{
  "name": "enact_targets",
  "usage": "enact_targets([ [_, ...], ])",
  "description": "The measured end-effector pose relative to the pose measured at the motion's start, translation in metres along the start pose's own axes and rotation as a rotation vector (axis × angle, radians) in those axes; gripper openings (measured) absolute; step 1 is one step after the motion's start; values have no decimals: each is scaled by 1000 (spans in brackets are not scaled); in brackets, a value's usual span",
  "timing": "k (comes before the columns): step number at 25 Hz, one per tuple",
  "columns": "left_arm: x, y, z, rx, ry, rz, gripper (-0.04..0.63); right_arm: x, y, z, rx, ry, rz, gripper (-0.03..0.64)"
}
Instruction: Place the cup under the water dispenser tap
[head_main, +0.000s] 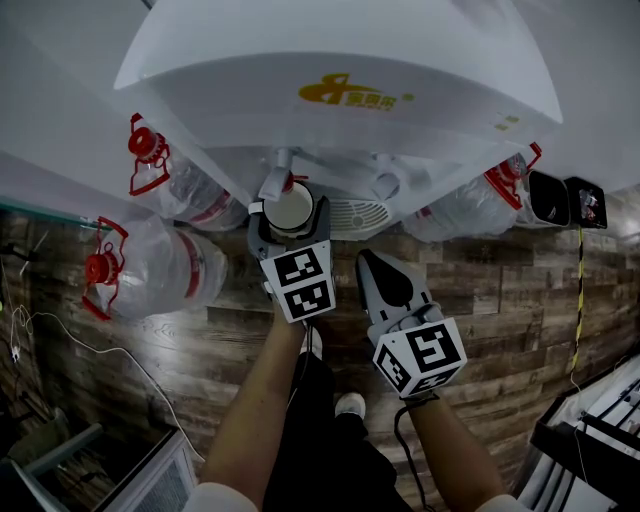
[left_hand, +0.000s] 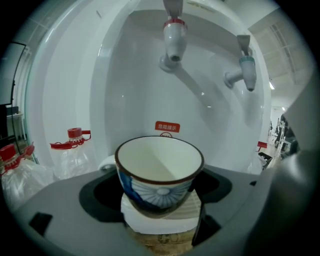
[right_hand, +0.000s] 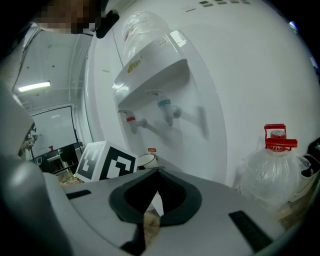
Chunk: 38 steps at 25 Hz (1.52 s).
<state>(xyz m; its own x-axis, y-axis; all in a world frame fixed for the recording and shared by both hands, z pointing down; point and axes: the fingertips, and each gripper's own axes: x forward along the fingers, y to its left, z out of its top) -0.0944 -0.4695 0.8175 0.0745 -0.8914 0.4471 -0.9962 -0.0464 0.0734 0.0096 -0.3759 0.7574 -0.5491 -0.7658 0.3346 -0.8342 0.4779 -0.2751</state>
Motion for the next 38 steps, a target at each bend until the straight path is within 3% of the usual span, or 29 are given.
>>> enact_targets([
  [9,-9,-2,-18,21,86,-3,443,-5,6,4,-1,-3,3,21],
  [26,-44,-10,-21,73,108,-39,443,-36,12,19,-4,5,-14,20],
  [33,-120,-20,17,9,105,-39,443,-77,33,57,-6,-6,-14,21],
  [38,-197,-28,78,19,78,-57,442,-120,62,107,-2,-24,-11,21],
])
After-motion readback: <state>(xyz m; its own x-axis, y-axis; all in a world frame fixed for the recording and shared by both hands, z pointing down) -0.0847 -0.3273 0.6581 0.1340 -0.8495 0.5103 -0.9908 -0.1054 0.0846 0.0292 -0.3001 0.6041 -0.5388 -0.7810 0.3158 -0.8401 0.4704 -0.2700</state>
